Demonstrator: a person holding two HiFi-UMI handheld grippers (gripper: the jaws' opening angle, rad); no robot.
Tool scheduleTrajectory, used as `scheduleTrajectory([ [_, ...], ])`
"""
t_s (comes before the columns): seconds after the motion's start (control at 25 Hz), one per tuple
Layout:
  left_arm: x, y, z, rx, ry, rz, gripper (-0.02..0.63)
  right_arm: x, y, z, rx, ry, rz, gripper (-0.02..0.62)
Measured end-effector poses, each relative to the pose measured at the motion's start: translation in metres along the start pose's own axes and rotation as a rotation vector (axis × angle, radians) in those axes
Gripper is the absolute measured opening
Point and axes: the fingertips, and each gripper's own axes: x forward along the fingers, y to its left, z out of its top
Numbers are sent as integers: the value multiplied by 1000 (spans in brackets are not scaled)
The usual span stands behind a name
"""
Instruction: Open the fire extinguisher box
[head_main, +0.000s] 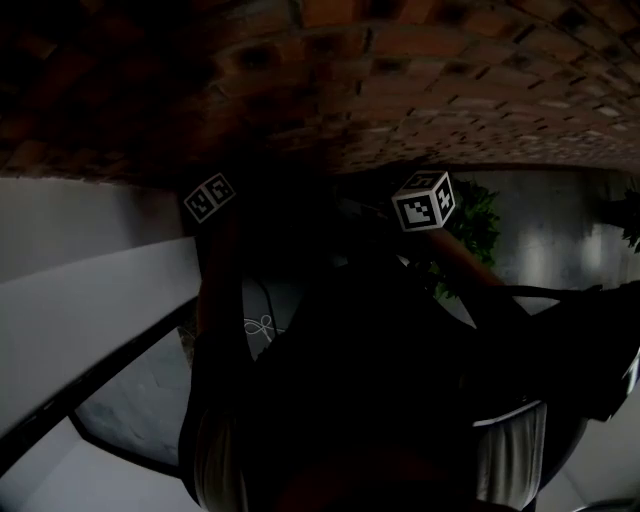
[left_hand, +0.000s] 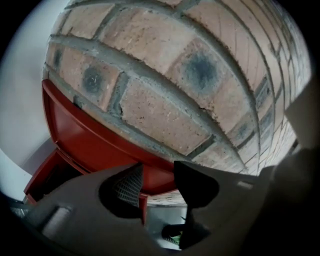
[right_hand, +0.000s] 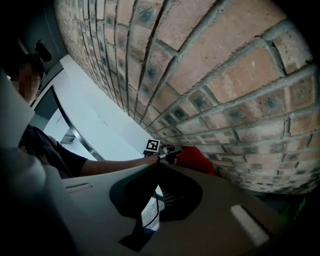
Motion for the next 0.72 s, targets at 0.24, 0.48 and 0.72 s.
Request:
scheduleTrajectory([
  [0.24,1,0,-4,-5,36,12,191,-2,-5,8,6,-10,18,0],
  [0.48,-2,2,-4,-2,22,39,192,-6,-5,8,-30,18,23,0],
  [0.72,9,-7,-1,41,58,4,193,-15,-7,5,-101,17,1,0],
])
